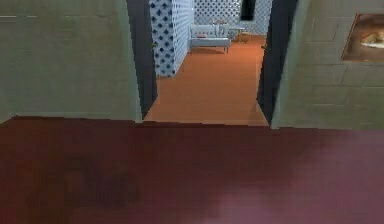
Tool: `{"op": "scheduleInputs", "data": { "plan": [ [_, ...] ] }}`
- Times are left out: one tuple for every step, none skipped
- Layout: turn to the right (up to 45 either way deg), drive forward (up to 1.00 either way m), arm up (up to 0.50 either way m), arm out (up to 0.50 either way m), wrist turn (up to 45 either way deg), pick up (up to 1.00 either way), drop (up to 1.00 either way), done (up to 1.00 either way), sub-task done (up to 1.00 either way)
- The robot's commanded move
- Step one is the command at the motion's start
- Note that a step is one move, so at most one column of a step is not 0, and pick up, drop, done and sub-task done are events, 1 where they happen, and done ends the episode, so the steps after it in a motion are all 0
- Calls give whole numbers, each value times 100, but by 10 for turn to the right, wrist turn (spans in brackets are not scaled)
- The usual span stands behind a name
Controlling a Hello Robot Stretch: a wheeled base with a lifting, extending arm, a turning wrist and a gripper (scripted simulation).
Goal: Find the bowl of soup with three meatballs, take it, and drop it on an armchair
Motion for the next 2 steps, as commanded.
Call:
{"op": "scheduleInputs", "data": {
  "plan": [
    [0,100,0,0,0,0,0,0,0],
    [0,100,0,0,0,0,0,0,0]
  ]
}}
